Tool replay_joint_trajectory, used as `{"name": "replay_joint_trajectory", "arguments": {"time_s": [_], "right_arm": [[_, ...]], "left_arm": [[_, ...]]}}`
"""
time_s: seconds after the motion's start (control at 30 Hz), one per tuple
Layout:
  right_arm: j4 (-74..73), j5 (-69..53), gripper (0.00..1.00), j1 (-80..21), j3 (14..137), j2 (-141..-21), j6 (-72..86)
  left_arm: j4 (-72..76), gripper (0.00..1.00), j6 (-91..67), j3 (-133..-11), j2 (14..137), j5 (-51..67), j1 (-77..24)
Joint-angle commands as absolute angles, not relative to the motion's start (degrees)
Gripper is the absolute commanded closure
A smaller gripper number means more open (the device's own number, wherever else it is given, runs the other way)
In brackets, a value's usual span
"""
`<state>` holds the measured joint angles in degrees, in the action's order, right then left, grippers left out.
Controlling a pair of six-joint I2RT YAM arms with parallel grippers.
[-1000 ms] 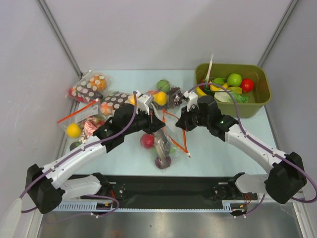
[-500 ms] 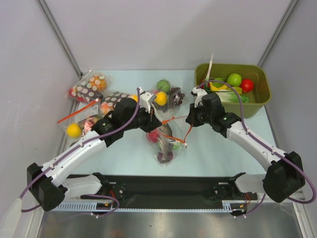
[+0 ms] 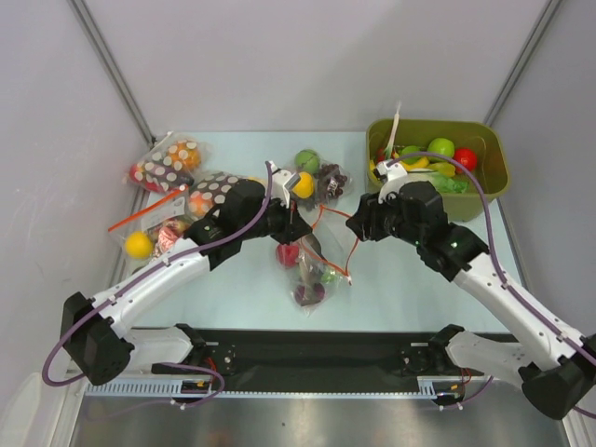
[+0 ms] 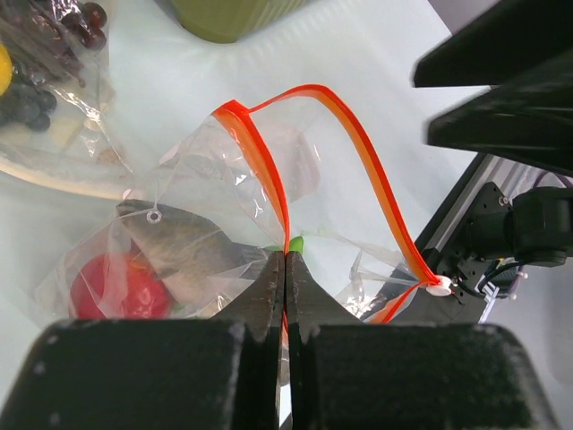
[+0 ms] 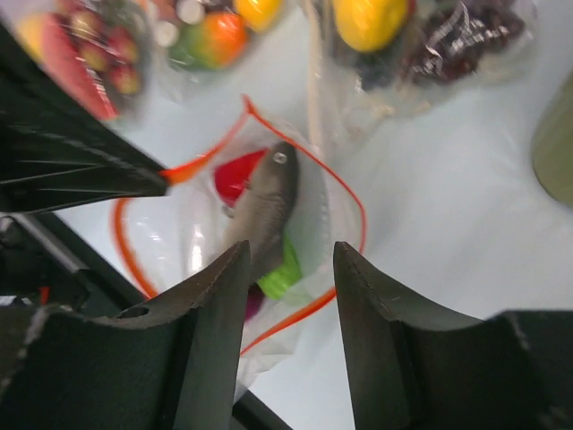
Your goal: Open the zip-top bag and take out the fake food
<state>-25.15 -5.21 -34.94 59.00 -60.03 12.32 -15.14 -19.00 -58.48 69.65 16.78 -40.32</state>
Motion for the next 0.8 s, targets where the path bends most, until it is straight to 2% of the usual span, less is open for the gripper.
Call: {"name": "replay_joint_trajectory", "arguments": {"time_s": [0.0, 0.37, 0.57, 0.77], "right_arm": [[-22.8, -8.9, 0.52, -36.1, 61.0, -57.7, 14.8], [-13.1, -20.8, 0.55, -37.0, 57.1, -70.3, 20.5], [-12.3, -20.2, 0.55, -39.0, 55.2, -74.9, 22.9], [-10.7, -18.6, 0.5, -41.7, 53.3, -80.9, 24.3]], "left_arm": [[-12.7, 1.0, -19.7, -58.8, 69.4, 17.7, -39.9], [-12.5, 1.0, -19.2, -58.8, 69.3, 17.3, -39.9], [-11.0, 1.0, -18.8, -58.0, 69.1, 17.2, -39.9], [-7.2, 1.0, -20.1, -54.9, 68.6, 17.2, -39.9]]}}
